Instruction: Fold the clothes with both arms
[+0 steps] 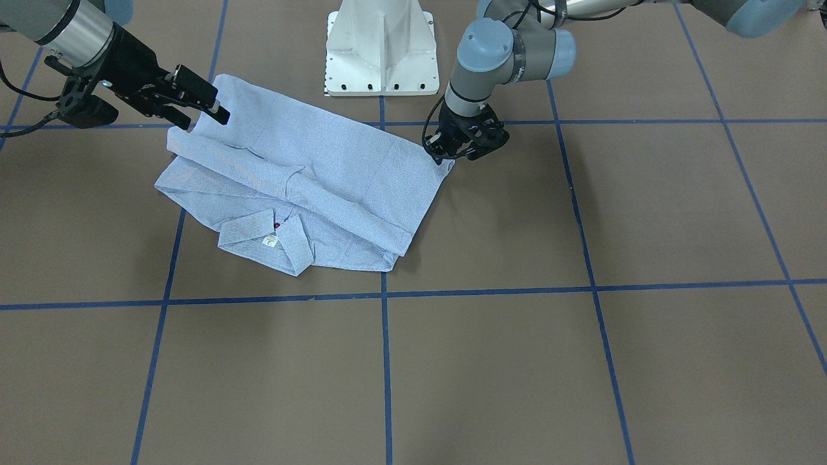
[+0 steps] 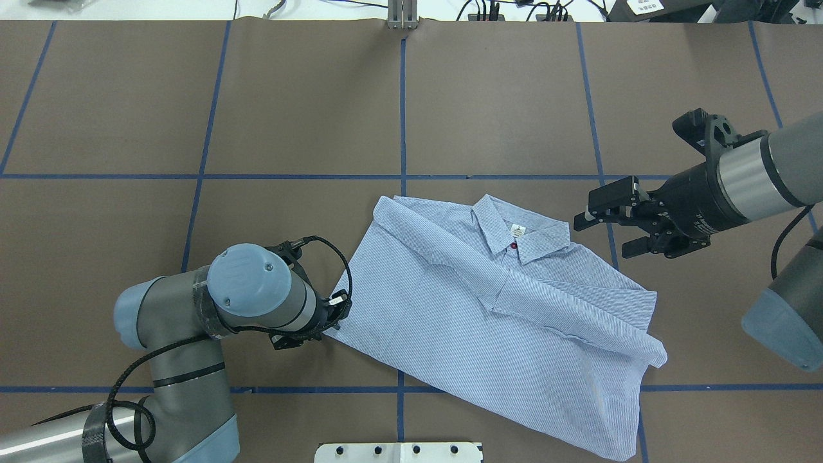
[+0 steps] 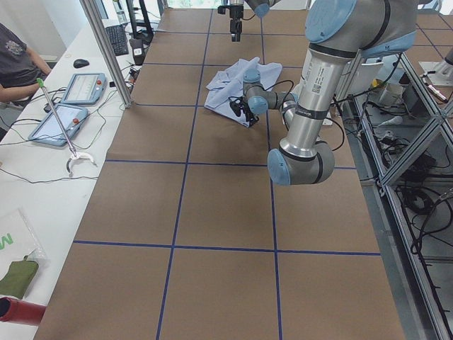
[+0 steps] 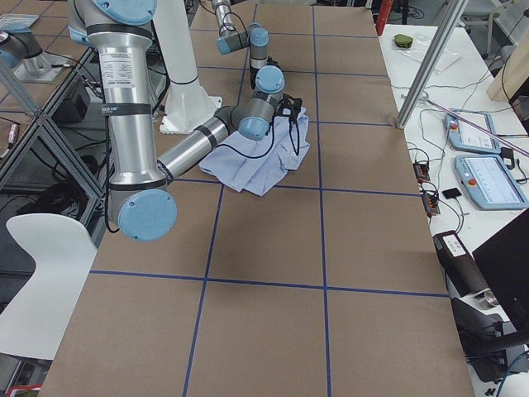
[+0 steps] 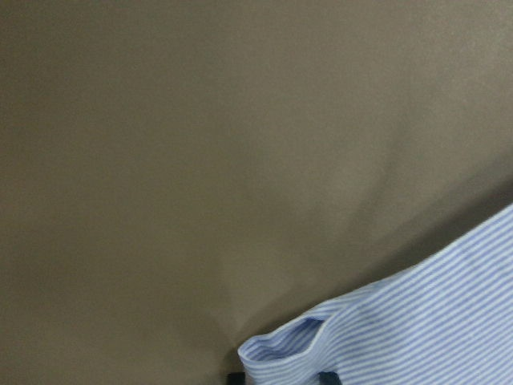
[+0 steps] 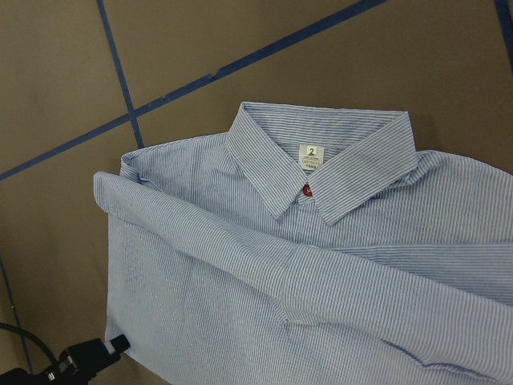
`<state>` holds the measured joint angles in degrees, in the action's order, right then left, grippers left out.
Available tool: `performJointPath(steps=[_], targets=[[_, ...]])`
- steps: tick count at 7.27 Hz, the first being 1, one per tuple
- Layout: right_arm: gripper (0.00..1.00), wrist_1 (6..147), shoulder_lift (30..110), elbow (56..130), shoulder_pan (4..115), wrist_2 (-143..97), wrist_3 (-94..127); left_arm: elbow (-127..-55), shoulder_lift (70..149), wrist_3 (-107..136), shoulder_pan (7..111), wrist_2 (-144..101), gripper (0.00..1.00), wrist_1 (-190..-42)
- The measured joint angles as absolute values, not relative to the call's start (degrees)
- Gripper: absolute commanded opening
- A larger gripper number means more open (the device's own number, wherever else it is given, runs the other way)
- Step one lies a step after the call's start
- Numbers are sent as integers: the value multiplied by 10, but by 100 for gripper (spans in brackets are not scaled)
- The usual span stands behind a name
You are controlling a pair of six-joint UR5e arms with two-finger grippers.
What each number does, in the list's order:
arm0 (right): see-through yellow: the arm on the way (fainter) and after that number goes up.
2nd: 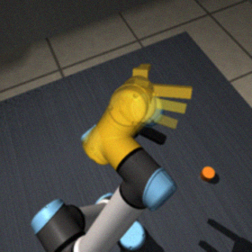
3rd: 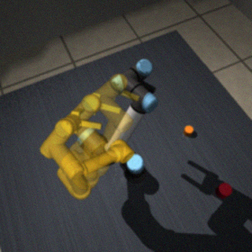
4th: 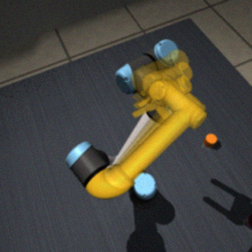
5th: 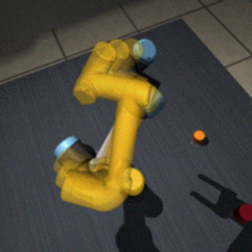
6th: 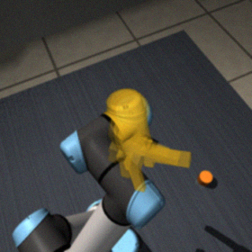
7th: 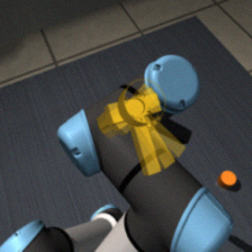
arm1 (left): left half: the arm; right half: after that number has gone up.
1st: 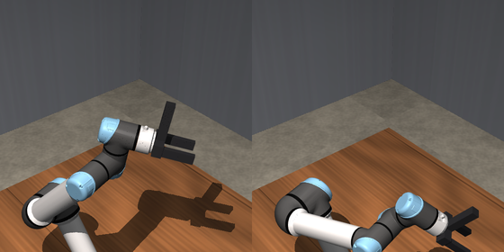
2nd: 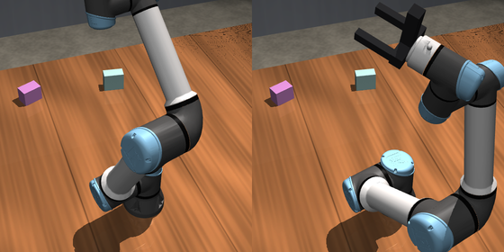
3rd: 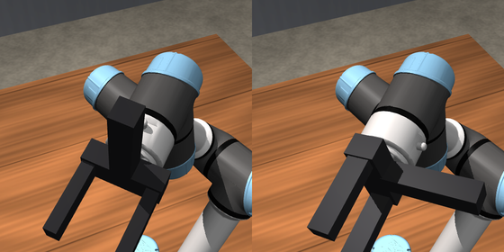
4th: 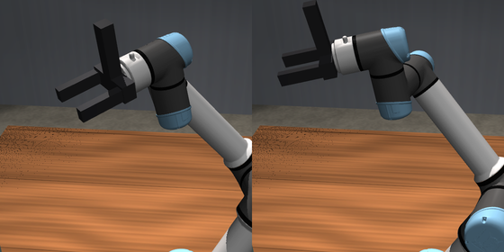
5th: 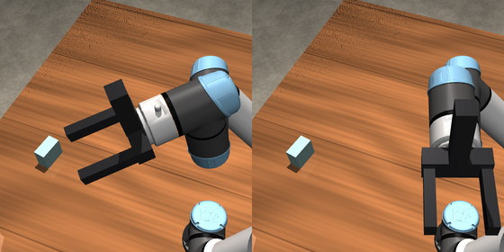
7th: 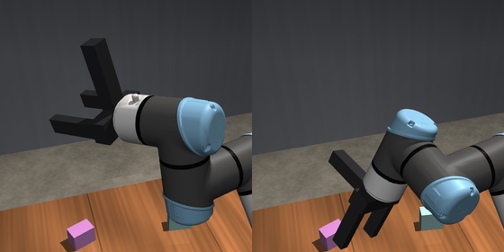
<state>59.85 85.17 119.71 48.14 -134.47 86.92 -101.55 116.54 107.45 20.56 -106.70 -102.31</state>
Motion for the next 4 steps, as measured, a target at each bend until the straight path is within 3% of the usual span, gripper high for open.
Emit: performJointPath(steps=[4], targets=[[100,599,852,1196,481,-1344,869,-1015,1164,1074,214,-1067,33,-1021]])
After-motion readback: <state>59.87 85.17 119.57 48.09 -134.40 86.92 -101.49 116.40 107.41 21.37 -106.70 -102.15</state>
